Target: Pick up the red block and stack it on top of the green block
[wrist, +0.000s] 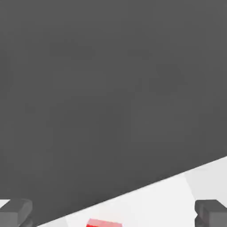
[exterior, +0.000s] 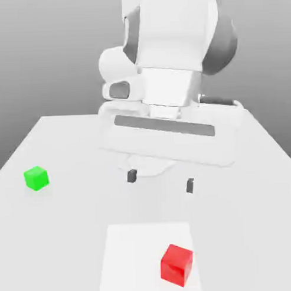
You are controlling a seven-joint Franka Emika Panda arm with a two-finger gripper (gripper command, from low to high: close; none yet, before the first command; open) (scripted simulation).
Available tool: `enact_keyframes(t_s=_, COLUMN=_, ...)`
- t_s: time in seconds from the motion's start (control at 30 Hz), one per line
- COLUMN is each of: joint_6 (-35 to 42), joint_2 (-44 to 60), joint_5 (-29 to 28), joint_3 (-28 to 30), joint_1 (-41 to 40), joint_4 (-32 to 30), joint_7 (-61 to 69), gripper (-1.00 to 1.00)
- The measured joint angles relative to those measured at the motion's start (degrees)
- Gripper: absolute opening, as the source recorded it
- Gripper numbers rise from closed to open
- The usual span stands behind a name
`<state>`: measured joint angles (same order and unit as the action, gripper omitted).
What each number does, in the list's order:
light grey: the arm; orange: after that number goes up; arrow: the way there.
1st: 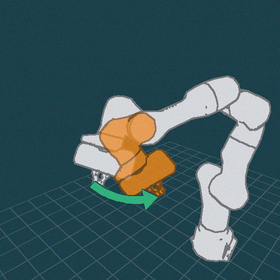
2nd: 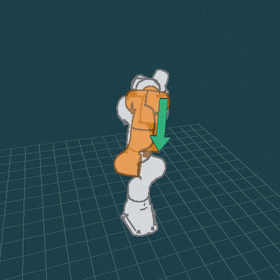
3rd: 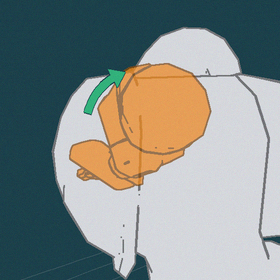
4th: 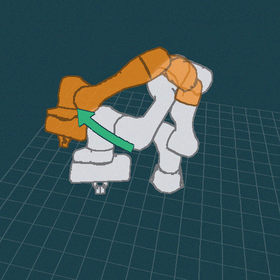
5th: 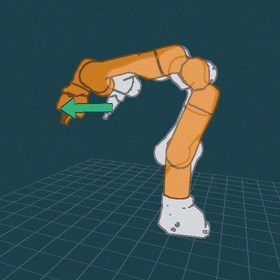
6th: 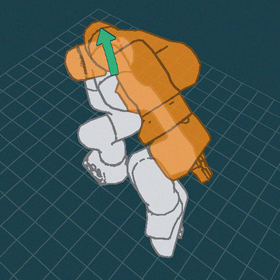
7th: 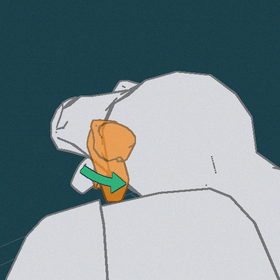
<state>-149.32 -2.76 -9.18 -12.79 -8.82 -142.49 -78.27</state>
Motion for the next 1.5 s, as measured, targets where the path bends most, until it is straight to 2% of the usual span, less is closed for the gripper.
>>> enact_keyframes(t_s=0.2, joint_6=-5.7, joint_2=11.6, joint_5=2.7, joint_3=-0.8, joint_1=1.0, joint_4=-3.0, joint_7=-5.2, gripper=0.00)
enact_keyframes(t_s=0.37, joint_6=-13.7, joint_2=21.8, joint_5=-1.4, joint_3=3.1, joint_1=4.1, joint_4=-1.9, joint_7=-9.2, gripper=0.00)
enact_keyframes(t_s=0.4, joint_6=-14.7, joint_2=23.0, joint_5=-2.0, joint_3=3.8, joint_1=4.7, joint_4=-1.7, joint_7=-9.6, gripper=-1.00)
enact_keyframes(t_s=0.63, joint_6=-14.7, joint_2=22.9, joint_5=-2.0, joint_3=3.7, joint_1=4.6, joint_4=-1.7, joint_7=-9.7, gripper=-1.00)
enact_keyframes(t_s=0.77, joint_6=-8.9, joint_2=15.8, joint_5=2.2, joint_3=1.0, joint_1=2.7, joint_4=-2.9, joint_7=-6.5, gripper=-1.00)
enact_keyframes(t_s=0.83, joint_6=-6.5, joint_2=12.5, joint_5=3.5, joint_3=1.5, joint_1=1.3, joint_4=-3.9, joint_7=-4.8, gripper=-1.00)
enact_keyframes(t_s=1.0, joint_6=-5.5, joint_2=7.9, joint_5=1.8, joint_3=9.6, joint_1=-7.7, joint_4=-7.8, joint_7=-0.7, gripper=-1.00)
enact_keyframes(t_s=1.23, joint_6=-4.4, joint_2=0.6, joint_5=-0.9, joint_3=19.9, joint_1=-28.5, joint_4=-13.9, joint_7=6.8, gripper=-1.00)
enact_keyframes(t_s=1.5, joint_6=-3.6, joint_2=-8.0, joint_5=-1.3, joint_3=33.3, joint_1=-42.8, joint_4=-20.7, joint_7=16.7, gripper=-1.00)
